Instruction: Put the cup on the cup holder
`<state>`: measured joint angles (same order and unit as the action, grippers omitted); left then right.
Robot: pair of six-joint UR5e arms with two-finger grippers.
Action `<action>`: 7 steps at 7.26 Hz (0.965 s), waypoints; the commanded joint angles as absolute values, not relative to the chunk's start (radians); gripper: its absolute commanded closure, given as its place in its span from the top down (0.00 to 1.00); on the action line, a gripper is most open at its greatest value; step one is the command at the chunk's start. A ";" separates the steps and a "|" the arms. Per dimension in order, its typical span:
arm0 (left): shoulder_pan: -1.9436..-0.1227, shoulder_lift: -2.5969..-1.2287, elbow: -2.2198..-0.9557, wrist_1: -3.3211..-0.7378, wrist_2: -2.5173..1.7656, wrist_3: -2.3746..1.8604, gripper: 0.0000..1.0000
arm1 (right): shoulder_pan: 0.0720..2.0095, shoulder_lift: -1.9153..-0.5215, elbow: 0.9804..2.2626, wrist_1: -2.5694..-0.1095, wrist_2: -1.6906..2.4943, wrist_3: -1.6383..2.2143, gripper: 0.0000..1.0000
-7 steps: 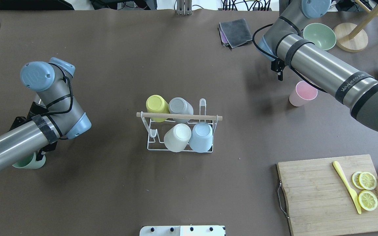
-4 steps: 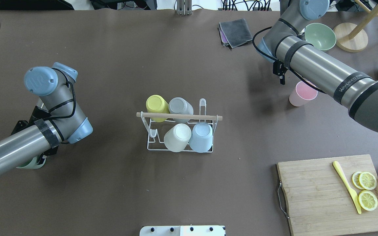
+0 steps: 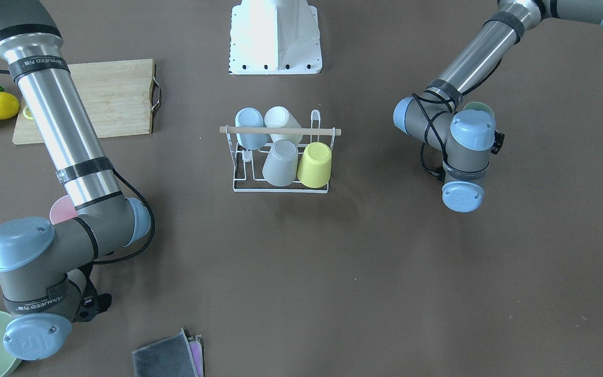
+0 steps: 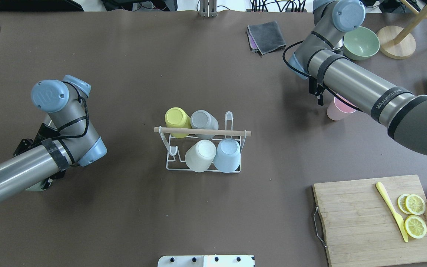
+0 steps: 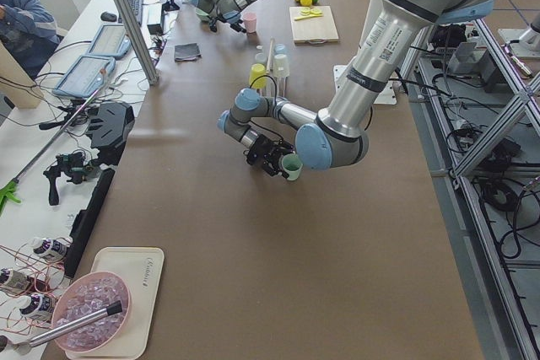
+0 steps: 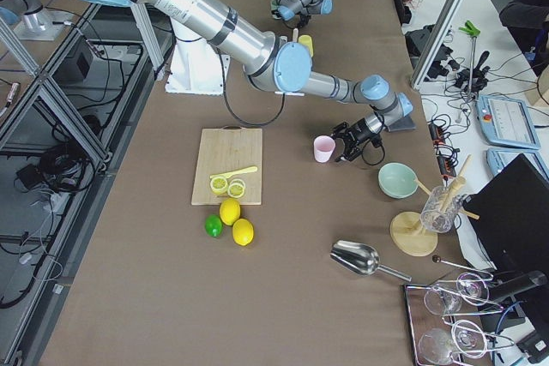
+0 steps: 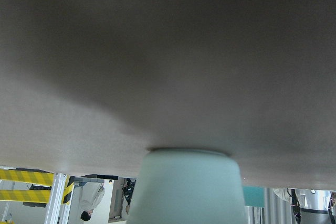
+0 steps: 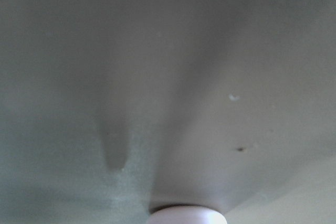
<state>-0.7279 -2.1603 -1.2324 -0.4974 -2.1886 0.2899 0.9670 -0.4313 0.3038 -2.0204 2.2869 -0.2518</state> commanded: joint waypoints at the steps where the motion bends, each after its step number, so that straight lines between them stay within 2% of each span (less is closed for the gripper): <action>1: -0.729 -2.157 -1.238 -0.494 -2.180 0.290 0.98 | 0.965 -0.410 0.272 -2.029 2.286 -0.268 1.00; 3: -0.729 -2.157 -1.239 -0.494 -2.180 0.290 0.93 | 0.965 -0.385 0.229 -2.046 2.272 -0.288 1.00; 5: -0.729 -2.157 -1.238 -0.492 -2.180 0.287 0.68 | 0.963 -0.379 0.221 -2.063 2.244 -0.308 1.00; 7: -0.729 -2.157 -1.235 -0.489 -2.178 0.287 0.48 | 0.956 -0.380 0.218 -2.063 2.229 -0.307 1.00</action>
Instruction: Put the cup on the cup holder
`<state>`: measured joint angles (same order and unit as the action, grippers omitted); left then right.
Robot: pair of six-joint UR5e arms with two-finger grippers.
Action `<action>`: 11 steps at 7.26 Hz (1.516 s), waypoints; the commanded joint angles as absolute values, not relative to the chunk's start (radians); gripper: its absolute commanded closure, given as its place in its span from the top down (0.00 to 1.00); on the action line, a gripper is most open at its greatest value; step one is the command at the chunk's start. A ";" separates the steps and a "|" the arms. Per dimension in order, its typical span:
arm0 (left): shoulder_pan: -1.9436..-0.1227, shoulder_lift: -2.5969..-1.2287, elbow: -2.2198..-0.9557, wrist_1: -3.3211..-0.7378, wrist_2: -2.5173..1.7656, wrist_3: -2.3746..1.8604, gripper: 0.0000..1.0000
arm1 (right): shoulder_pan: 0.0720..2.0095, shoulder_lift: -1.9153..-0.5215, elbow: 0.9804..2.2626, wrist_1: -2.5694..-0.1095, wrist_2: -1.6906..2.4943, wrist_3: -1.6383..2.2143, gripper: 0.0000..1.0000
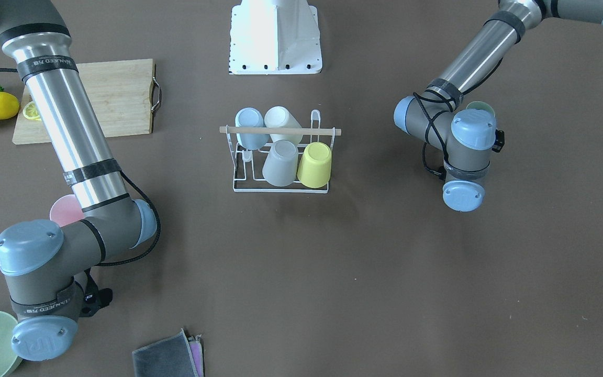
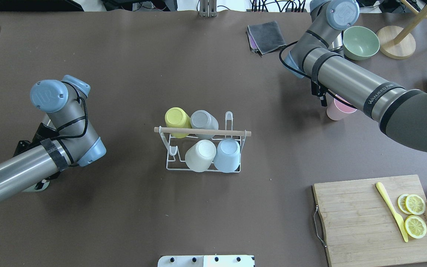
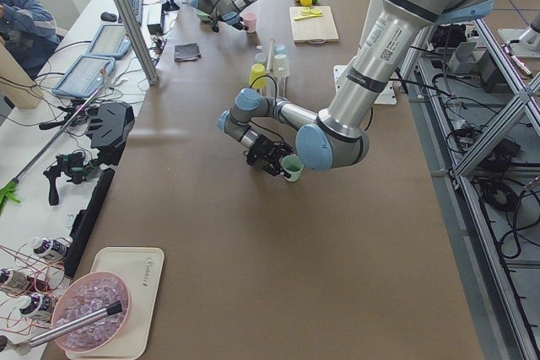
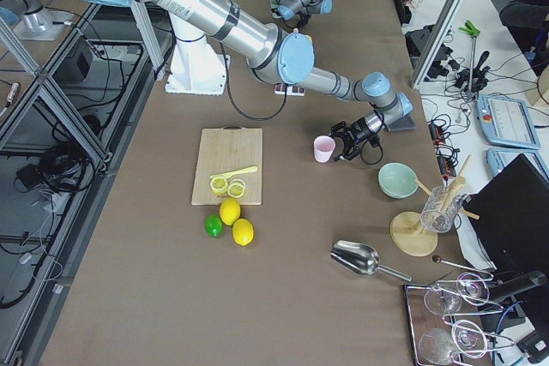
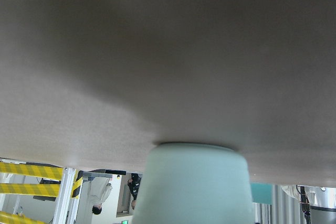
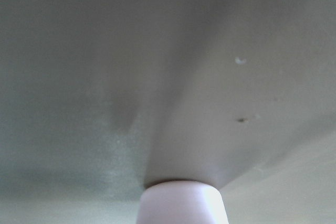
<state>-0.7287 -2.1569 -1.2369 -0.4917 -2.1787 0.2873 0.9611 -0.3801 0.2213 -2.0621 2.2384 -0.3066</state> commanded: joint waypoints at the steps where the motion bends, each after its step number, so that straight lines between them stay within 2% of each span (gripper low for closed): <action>1: -0.735 -2.157 -1.235 -0.488 -2.178 0.287 0.41 | 0.954 -0.374 0.200 -2.063 2.229 -0.310 1.00; 2: -0.759 -2.157 -1.244 -0.486 -2.178 0.288 0.33 | 0.942 -0.371 0.180 -2.062 2.229 -0.310 1.00; 3: -0.819 -2.157 -1.284 -0.485 -2.175 0.291 0.30 | 0.939 -0.370 0.172 -2.062 2.229 -0.313 1.00; 5: -0.847 -2.113 -1.458 -0.506 -2.148 0.287 0.27 | 0.936 -0.365 0.161 -2.062 2.227 -0.316 1.00; 6: -0.856 -2.083 -1.536 -0.585 -2.148 0.282 0.21 | 0.936 -0.365 0.158 -2.062 2.227 -0.316 1.00; 7: -0.864 -2.047 -1.602 -0.668 -2.145 0.276 0.27 | 0.936 -0.364 0.153 -2.062 2.227 -0.316 1.00; 8: -0.865 -2.007 -1.677 -0.725 -2.152 0.265 0.19 | 0.936 -0.361 0.153 -2.062 2.227 -0.316 0.96; 9: -0.888 -1.924 -1.792 -0.830 -2.158 0.223 0.20 | 0.936 -0.360 0.153 -2.062 2.227 -0.314 0.94; 10: -0.902 -1.845 -1.878 -0.959 -2.219 0.143 0.20 | 0.936 -0.356 0.152 -2.062 2.227 -0.328 0.61; 11: -0.902 -1.810 -1.908 -1.156 -2.265 0.014 0.20 | 0.936 -0.356 0.152 -2.062 2.226 -0.333 0.01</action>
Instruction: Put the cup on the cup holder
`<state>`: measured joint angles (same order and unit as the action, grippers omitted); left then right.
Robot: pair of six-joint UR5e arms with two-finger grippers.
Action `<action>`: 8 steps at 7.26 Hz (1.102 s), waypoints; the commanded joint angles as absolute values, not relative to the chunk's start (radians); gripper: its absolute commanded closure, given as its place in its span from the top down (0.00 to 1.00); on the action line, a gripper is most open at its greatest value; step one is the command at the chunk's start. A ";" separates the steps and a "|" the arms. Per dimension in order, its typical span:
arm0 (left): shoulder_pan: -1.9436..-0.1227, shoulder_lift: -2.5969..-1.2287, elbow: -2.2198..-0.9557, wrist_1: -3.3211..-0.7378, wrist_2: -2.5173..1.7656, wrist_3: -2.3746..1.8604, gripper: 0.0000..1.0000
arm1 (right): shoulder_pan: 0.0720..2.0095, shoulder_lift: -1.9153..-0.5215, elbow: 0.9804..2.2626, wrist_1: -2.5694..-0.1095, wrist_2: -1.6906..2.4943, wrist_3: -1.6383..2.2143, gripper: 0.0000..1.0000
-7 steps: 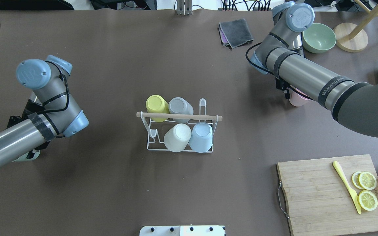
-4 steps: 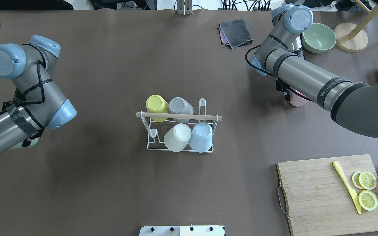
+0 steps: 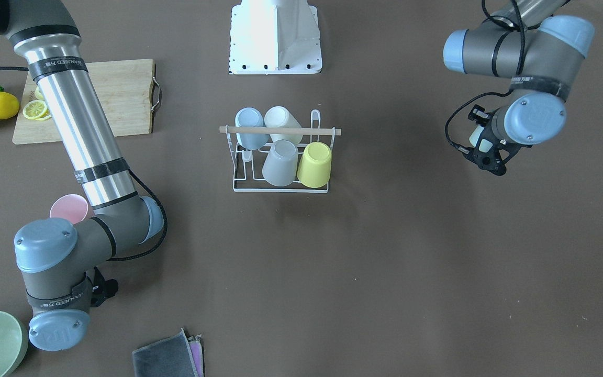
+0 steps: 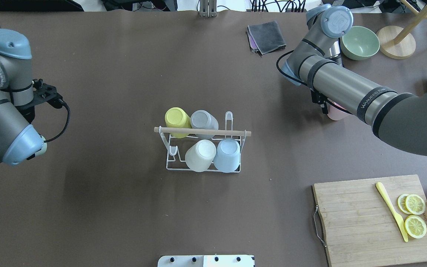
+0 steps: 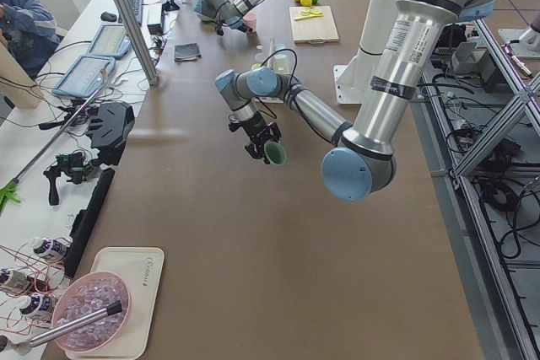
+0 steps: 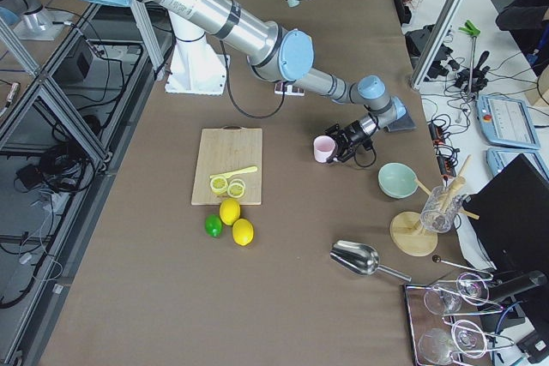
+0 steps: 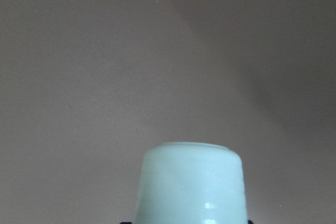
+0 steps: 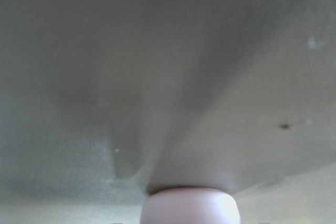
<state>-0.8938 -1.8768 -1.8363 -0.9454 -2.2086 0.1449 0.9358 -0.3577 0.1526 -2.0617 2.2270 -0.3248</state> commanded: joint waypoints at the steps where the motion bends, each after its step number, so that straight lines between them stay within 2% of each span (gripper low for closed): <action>1: -0.902 -1.790 -1.910 -1.406 -2.269 -0.120 0.19 | 0.936 -0.354 0.149 -2.063 2.220 -0.331 0.00; 6: -0.890 -1.622 -1.911 -2.469 -2.188 -0.480 0.19 | 0.989 -0.279 0.155 -2.150 2.195 -0.376 0.00; 8: -0.850 -1.609 -1.911 -2.716 -2.023 -0.528 0.18 | 1.038 -0.313 0.405 -2.299 2.210 -0.376 0.00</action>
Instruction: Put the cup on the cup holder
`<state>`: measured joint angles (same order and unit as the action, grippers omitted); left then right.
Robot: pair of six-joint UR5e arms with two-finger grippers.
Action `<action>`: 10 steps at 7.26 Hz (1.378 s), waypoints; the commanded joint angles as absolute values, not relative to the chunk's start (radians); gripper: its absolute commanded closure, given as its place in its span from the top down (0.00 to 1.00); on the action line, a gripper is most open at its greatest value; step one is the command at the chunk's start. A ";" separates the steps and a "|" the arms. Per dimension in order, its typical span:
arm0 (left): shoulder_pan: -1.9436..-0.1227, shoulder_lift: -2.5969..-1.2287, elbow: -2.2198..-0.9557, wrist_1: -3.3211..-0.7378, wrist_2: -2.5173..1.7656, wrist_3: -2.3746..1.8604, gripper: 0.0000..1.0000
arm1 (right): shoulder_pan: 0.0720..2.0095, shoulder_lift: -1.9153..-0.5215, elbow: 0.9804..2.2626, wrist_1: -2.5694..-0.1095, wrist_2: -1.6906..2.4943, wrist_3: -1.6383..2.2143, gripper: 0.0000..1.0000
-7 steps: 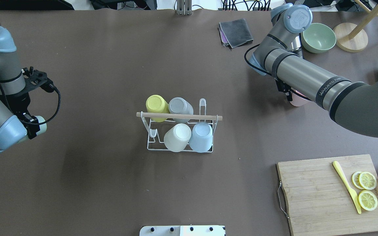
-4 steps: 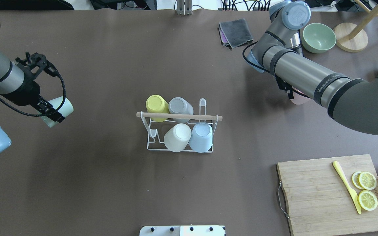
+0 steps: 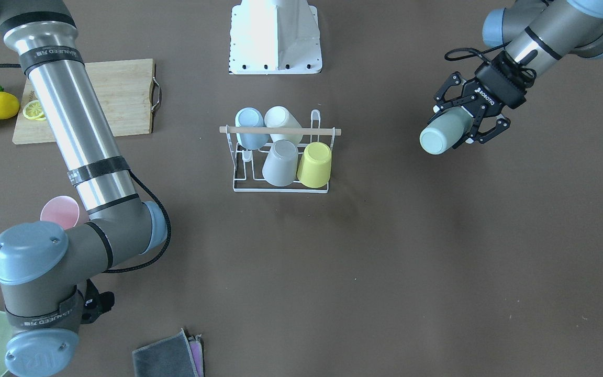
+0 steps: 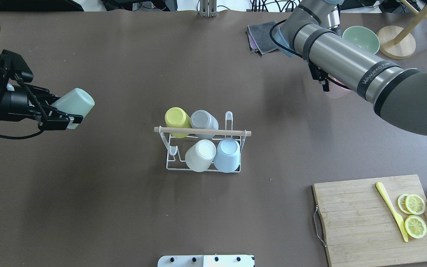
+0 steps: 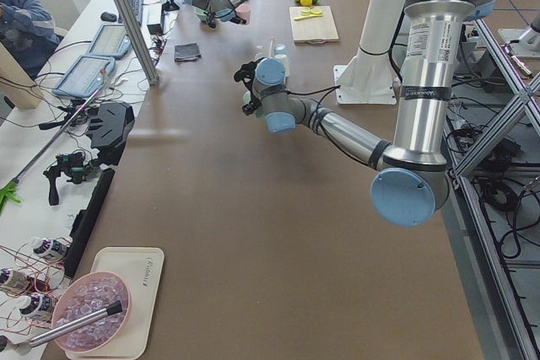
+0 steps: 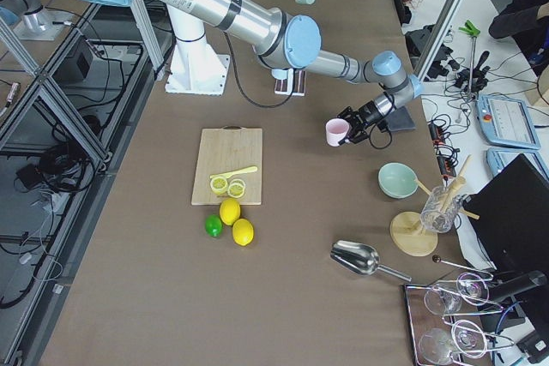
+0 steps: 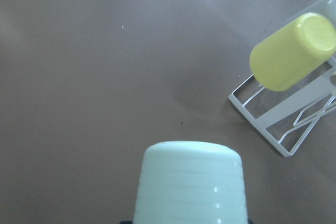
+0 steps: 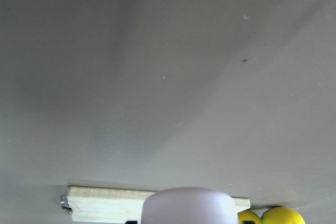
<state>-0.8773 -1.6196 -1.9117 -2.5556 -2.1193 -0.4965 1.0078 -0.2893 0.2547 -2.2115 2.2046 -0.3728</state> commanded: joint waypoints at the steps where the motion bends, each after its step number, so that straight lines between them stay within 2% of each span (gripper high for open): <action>1: -0.813 -1.612 -1.908 -2.824 -1.894 -0.528 0.18 | 1.086 -0.355 0.528 -2.330 2.214 -0.377 0.00; 2: -0.736 -1.617 -1.907 -2.921 -1.758 -0.523 0.14 | 1.113 -0.436 0.710 -2.389 2.218 -0.377 0.00; 3: -0.627 -1.646 -1.887 -2.977 -1.586 -0.520 0.15 | 1.114 -0.509 0.882 -2.452 2.215 -0.373 0.00; 4: -0.498 -1.702 -1.840 -3.020 -1.369 -0.514 0.16 | 1.133 -0.567 0.991 -2.462 2.218 -0.374 0.00; 5: -0.426 -1.713 -1.848 -3.023 -1.265 -0.462 0.16 | 1.129 -0.657 1.132 -2.462 2.220 -0.365 0.00; 6: -0.423 -1.712 -1.880 -3.023 -1.259 -0.424 0.16 | 1.131 -0.731 1.232 -2.457 2.250 -0.364 0.00; 8: -0.311 -1.738 -1.875 -3.025 -1.124 -0.340 0.16 | 1.135 -0.830 1.354 -2.348 2.298 -0.342 0.00; 10: -0.168 -1.787 -1.870 -3.025 -0.930 -0.250 0.16 | 1.138 -0.838 1.387 -2.137 2.274 -0.225 0.00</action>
<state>-0.2570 -1.7607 -1.8759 -3.0247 -1.0474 -0.3016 1.1366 -0.8250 1.3608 -2.2709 2.2887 -0.2974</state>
